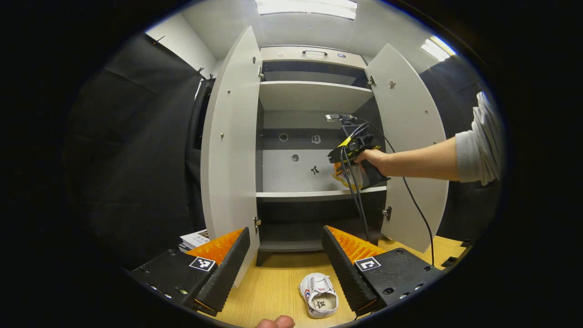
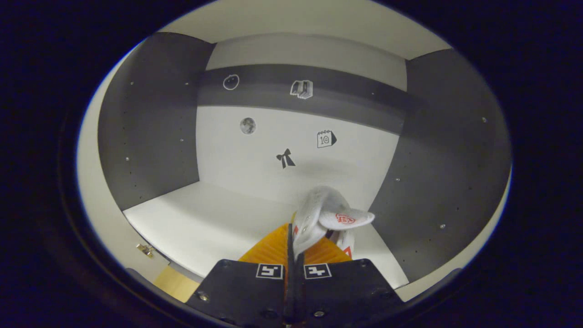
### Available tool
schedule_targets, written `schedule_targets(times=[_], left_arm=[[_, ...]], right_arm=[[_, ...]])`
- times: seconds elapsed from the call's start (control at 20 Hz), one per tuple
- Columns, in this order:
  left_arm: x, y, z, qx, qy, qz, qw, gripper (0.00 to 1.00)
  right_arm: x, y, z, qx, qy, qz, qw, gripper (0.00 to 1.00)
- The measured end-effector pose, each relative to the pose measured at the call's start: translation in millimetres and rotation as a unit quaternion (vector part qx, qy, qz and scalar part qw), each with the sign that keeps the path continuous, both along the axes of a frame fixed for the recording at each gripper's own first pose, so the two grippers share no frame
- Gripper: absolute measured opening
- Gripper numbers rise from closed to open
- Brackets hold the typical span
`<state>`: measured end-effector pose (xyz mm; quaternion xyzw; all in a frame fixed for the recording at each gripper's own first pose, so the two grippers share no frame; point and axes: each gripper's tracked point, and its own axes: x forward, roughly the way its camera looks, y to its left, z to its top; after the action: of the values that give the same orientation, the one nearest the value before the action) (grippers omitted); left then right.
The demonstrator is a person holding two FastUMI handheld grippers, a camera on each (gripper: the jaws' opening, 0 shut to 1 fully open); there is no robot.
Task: Grab one shoe with the right hand and put it into the shoe cabinet, grab the other shoe with the left hand and put it into the shoe cabinet; then close the right door with the right hand and the left door with the left hand.
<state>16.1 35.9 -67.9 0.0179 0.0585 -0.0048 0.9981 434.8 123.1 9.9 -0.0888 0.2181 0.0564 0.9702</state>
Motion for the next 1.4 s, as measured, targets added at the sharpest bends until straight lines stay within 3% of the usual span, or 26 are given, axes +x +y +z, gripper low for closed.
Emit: schedule_targets(times=[0.6, 0.7, 0.75, 0.8, 0.85, 0.9, 0.95, 1.0, 1.05, 1.1, 1.35, 1.4], left_arm=[[7, 6, -8, -0.001, 0.008, 0.001, 1.000, 0.95], [6, 5, -9, -0.003, 0.009, 0.001, 1.000, 0.95], [5, 5, -9, -0.006, 0.009, 0.001, 1.000, 0.95], [4, 4, -10, -0.008, 0.010, 0.001, 1.000, 0.95], [3, 5, -11, -0.007, 0.010, 0.001, 1.000, 0.95], [3, 5, -11, -0.006, 0.010, 0.001, 1.000, 0.95], [3, 5, -12, -0.004, 0.009, 0.000, 1.000, 0.95], [4, 5, -11, -0.003, 0.008, 0.000, 1.000, 0.95], [4, 4, -12, -0.003, 0.007, 0.000, 1.000, 0.95], [5, 3, -13, -0.004, 0.007, -0.002, 1.000, 0.95], [12, -5, -21, -0.011, 0.012, -0.010, 1.000, 0.95], [11, -7, -23, -0.012, 0.013, -0.011, 1.000, 0.95]], right_arm=[[24, 9, -34, -0.028, 0.112, -0.009, 0.993, 0.01], [25, 7, -35, -0.041, 0.113, -0.014, 0.993, 0.05], [24, 6, -34, -0.041, 0.111, -0.020, 0.993, 0.15], [22, 6, -30, -0.033, 0.105, -0.022, 0.994, 0.12], [16, 8, -27, -0.023, 0.101, -0.021, 0.994, 0.20], [11, 11, -20, -0.016, 0.093, -0.014, 0.995, 0.24], [3, 9, -10, -0.020, 0.078, -0.010, 0.997, 0.41], [-6, 4, 0, -0.026, 0.058, -0.009, 0.998, 0.46], [-18, 3, 12, -0.028, 0.034, -0.003, 0.999, 0.48], [-33, 0, 22, -0.027, 0.007, -0.001, 1.000, 0.41], [-134, -5, 50, 0.006, -0.092, 0.033, 0.995, 0.47], [-155, -7, 48, 0.015, -0.103, 0.037, 0.994, 0.53]])
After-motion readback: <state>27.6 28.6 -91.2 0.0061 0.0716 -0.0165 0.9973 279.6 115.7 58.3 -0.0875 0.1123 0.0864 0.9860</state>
